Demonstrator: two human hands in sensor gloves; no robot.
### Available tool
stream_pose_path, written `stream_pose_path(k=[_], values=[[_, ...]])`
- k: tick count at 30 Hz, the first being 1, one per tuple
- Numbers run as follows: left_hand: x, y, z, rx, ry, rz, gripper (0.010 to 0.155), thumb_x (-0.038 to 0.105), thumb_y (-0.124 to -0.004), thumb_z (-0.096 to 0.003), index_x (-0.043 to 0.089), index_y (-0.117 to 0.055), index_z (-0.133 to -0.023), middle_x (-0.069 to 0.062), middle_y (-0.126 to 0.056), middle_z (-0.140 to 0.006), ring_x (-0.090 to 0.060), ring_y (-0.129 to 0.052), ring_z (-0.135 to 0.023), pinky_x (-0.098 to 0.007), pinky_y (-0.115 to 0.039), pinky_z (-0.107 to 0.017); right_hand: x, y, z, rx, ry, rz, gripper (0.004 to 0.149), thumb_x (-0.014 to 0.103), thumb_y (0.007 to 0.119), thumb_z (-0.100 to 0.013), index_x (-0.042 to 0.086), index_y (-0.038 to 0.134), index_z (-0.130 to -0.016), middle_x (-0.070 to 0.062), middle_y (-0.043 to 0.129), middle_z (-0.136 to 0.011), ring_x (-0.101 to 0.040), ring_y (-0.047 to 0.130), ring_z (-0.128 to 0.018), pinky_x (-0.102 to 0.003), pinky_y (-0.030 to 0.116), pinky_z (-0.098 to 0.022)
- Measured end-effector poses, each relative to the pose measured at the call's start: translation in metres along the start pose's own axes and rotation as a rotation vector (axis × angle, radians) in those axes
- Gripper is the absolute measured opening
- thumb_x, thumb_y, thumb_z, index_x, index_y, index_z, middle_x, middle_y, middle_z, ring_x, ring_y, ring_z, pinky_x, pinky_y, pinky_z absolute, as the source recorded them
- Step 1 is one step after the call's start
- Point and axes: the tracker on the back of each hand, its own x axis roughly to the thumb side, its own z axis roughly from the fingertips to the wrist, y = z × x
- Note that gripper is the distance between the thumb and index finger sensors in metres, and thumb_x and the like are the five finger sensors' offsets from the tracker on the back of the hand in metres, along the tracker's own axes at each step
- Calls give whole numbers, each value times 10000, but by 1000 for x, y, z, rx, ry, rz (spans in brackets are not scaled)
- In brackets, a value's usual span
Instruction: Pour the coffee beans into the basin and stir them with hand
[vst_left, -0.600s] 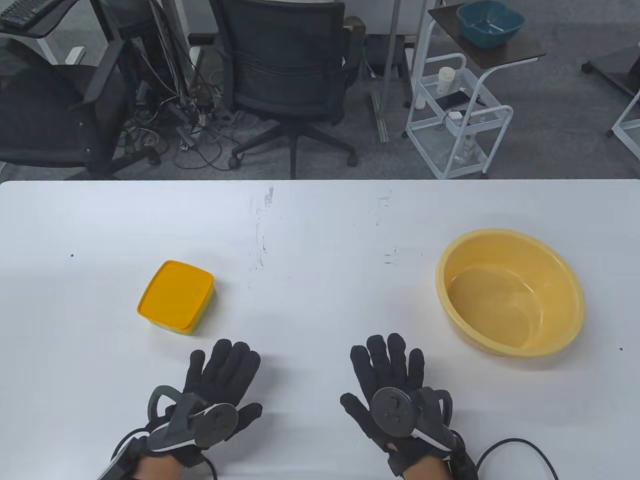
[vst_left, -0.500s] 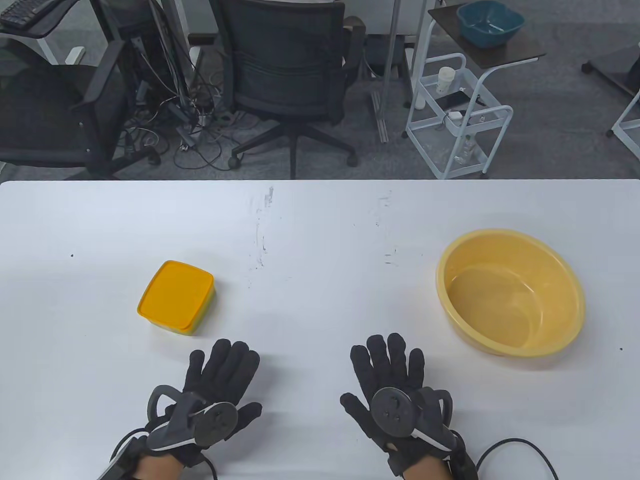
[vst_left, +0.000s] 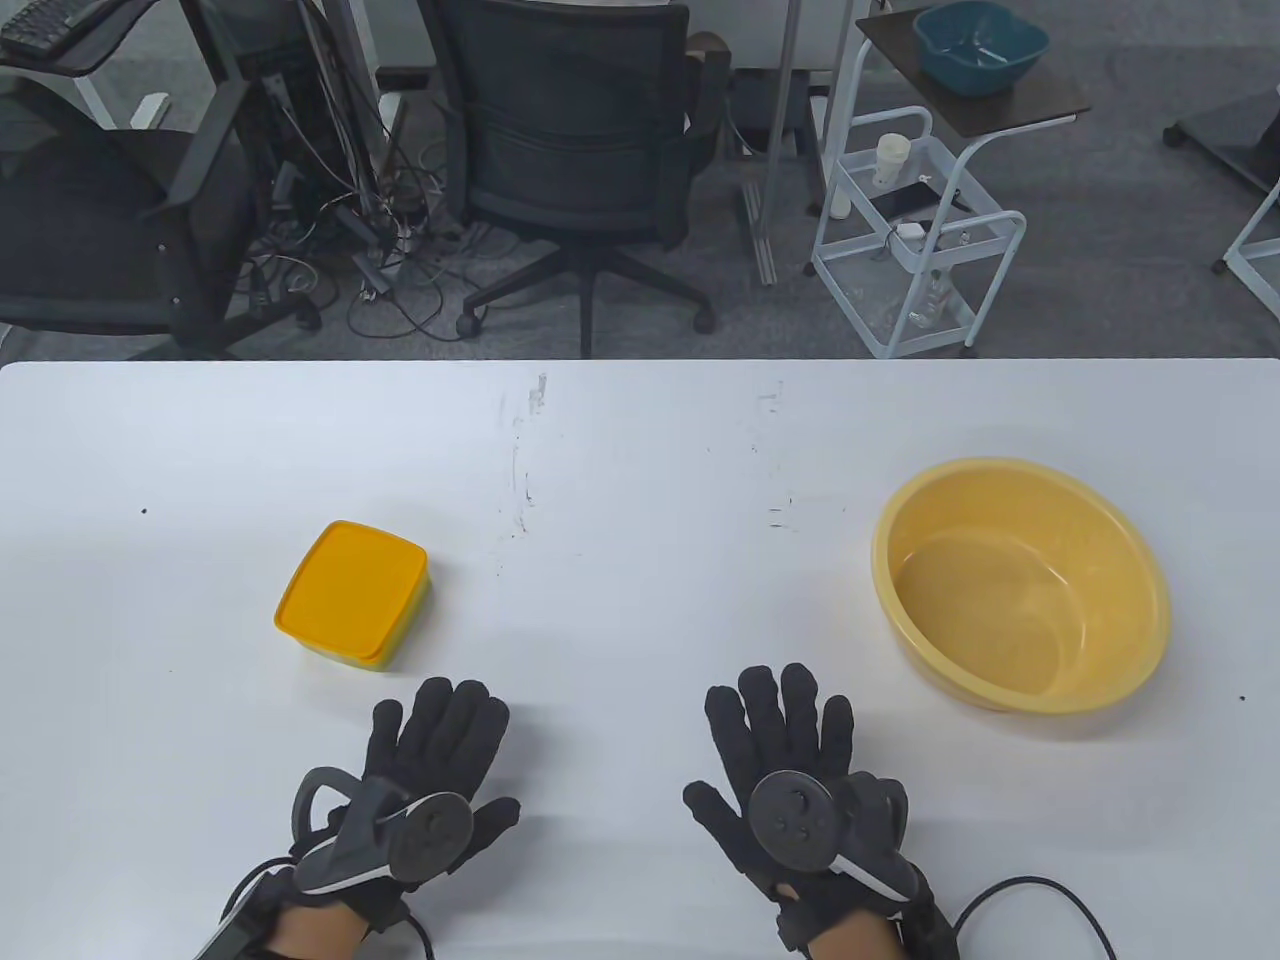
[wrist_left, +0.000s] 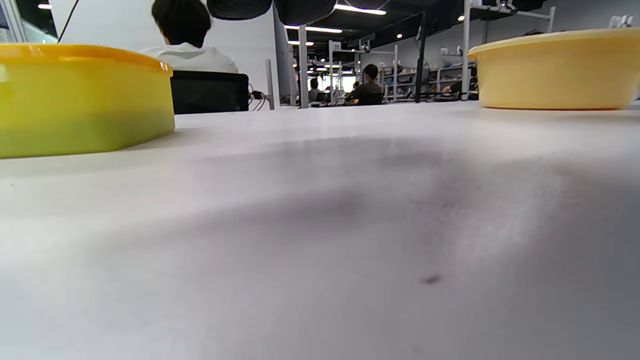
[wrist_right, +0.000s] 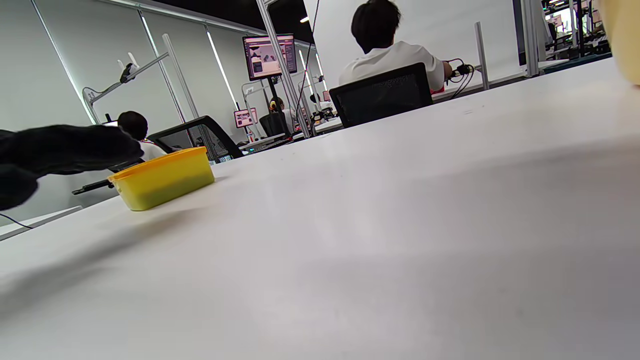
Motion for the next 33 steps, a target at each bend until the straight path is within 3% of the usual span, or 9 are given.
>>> stream_pose_path(k=[3,7,11,15,17,26,29,33], values=[[-2,7,-7,20,62,23,874,709,-494,-513,189,-197,-1151,-169,-350,-1230,-481,-443,-1129,-672,-367,-773,1,-2,2,-24,-17,7,807,662,468,-494,219,190,-1108,-73,30,-1124,-338,-179,-965,-575,-90,-605],[-27,43,-23,81,248,14,977,730,-525,-503,118,-107,-1139,-260,-223,-1222,-563,-334,-1117,-690,-323,-771,1,-4,3,-28,-14,-3,808,664,465,-495,219,184,-1108,-75,25,-1122,-340,-183,-963,-576,-91,-603],[-85,62,-61,-56,490,3,1080,759,-571,-465,58,-60,-1108,-322,-106,-1181,-614,-239,-1090,-699,-294,-765,1,-4,4,-32,-21,-8,807,664,465,-494,220,185,-1108,-74,25,-1123,-342,-183,-962,-577,-93,-601],[-133,48,-81,-264,623,205,1143,782,-581,-439,27,-8,-1078,-373,-6,-1123,-659,-144,-1047,-713,-275,-757,0,-3,3,-30,-30,-9,808,665,465,-494,221,190,-1110,-74,27,-1125,-340,-185,-963,-579,-94,-601],[-148,35,-86,-313,626,361,1166,765,-597,-450,29,90,-1038,-385,164,-1034,-681,26,-970,-735,-185,-730,-2,-3,3,-32,-30,-10,804,664,466,-494,223,198,-1111,-74,32,-1127,-341,-184,-964,-580,-93,-600],[-165,17,-102,-415,686,316,1204,783,-672,-397,143,139,-1015,-397,25,-1101,-735,-188,-1020,-796,-308,-709,-5,-5,3,-29,-11,-22,806,663,466,-494,220,200,-1112,-76,32,-1127,-342,-186,-962,-580,-94,-599],[-167,14,-103,-377,674,305,1193,781,-691,-391,168,95,-1047,-420,-37,-1095,-655,-342,-1034,-773,-374,-714,-6,-5,3,-29,-5,-24,805,663,466,-494,220,203,-1113,-76,35,-1127,-344,-186,-962,-581,-94,-598],[-162,16,-100,-239,605,326,1197,751,-768,-360,206,16,-1083,-428,-118,-1106,-632,-445,-1001,-761,-421,-706,-6,-6,3,-32,-6,-27,803,662,467,-494,220,217,-1115,-78,44,-1131,-349,-180,-965,-584,-90,-600]])
